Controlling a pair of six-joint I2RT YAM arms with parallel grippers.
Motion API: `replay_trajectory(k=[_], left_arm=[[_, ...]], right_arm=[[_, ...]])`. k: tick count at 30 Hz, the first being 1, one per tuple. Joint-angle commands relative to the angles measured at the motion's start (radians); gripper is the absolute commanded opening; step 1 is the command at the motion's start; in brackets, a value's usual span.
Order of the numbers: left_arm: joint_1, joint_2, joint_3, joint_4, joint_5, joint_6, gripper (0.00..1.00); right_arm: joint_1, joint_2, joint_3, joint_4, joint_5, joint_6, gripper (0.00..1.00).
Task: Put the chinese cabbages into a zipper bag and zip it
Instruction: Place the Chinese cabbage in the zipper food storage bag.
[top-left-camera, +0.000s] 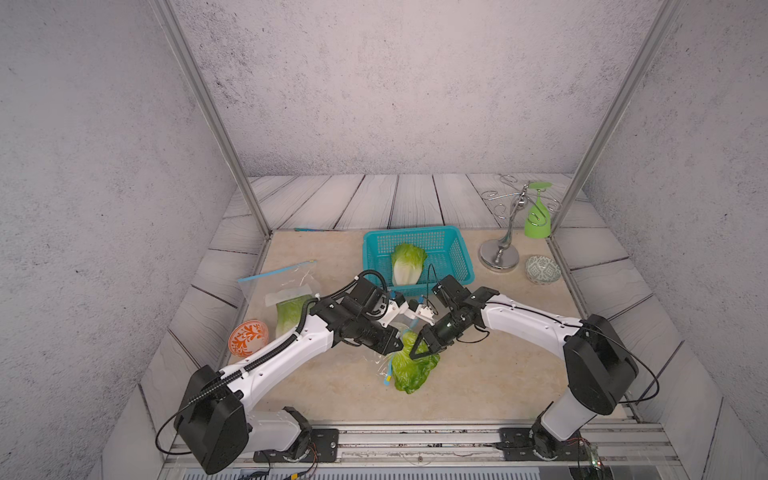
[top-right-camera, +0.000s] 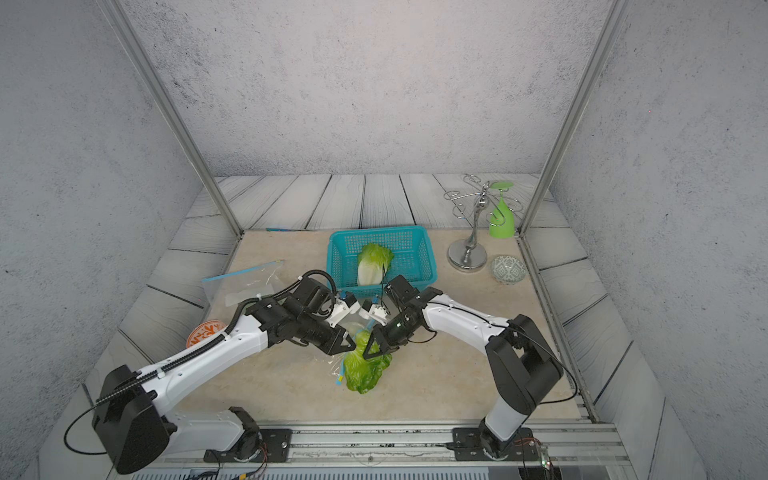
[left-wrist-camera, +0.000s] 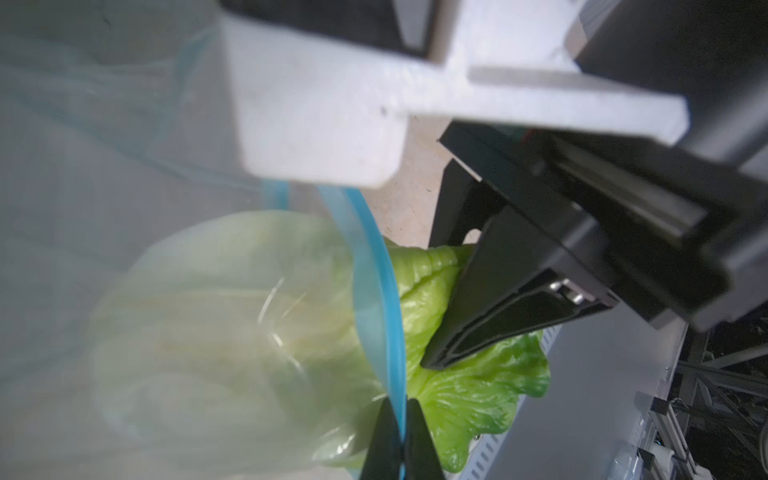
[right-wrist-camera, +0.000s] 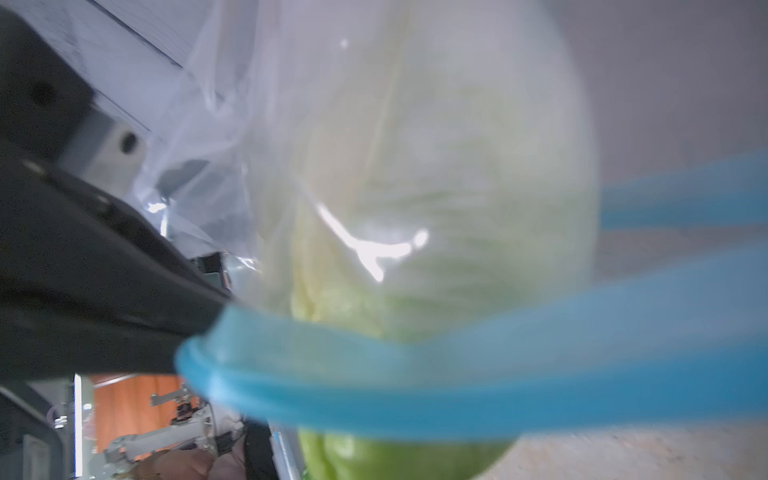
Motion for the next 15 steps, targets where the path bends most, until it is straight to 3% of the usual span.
replay_trajectory(k=[1, 3, 8, 12, 15], left_arm=[[-0.004, -0.017, -0.002, -0.054, 0.09, 0.062, 0.0], [-0.006, -0.024, -0.014, -0.05, 0.123, 0.056, 0.0], [-0.013, -0.058, -0.037, -0.048, 0.149, 0.013, 0.0], [-0.014, -0.1, -0.093, -0.004, 0.161, -0.049, 0.0], [-0.014, -0.125, -0.117, 0.052, 0.182, -0.11, 0.0]], right_arm=[[-0.039, -0.039, -0.004, 0.103, -0.192, 0.062, 0.0], [-0.041, -0.047, -0.009, 0.141, -0.226, 0.104, 0.0], [-0.07, -0.075, -0.117, 0.446, -0.282, 0.397, 0.0], [-0.11, -0.125, -0.186, 0.725, -0.257, 0.673, 0.0], [-0.112, -0.142, -0.185, 0.807, -0.23, 0.772, 0.0]])
